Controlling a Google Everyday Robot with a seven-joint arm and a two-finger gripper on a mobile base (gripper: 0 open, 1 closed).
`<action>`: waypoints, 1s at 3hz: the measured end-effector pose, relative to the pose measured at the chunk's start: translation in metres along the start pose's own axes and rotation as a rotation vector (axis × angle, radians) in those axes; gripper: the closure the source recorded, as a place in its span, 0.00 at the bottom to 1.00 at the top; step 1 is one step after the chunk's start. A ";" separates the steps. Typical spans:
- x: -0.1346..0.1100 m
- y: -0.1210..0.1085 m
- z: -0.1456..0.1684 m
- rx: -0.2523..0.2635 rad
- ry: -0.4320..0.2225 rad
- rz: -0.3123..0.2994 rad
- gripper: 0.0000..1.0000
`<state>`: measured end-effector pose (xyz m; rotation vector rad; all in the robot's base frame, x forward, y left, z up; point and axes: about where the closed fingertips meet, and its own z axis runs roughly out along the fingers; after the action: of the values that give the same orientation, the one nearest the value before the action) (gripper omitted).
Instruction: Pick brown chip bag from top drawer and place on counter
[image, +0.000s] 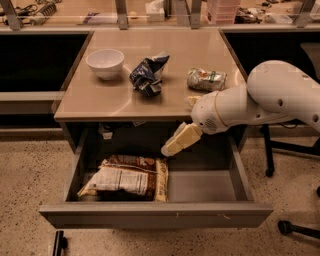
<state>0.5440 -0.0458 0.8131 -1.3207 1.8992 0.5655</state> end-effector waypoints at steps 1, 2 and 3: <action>0.000 0.000 0.000 0.000 0.000 0.000 0.00; -0.011 0.021 -0.007 0.003 0.001 -0.003 0.00; -0.020 0.051 -0.011 -0.016 0.014 0.020 0.00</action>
Offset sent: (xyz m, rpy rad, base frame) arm -0.0474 0.0188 0.0283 -0.0029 -0.0070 -0.0094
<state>0.4971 -0.0230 0.8327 -1.3196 1.9251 0.5840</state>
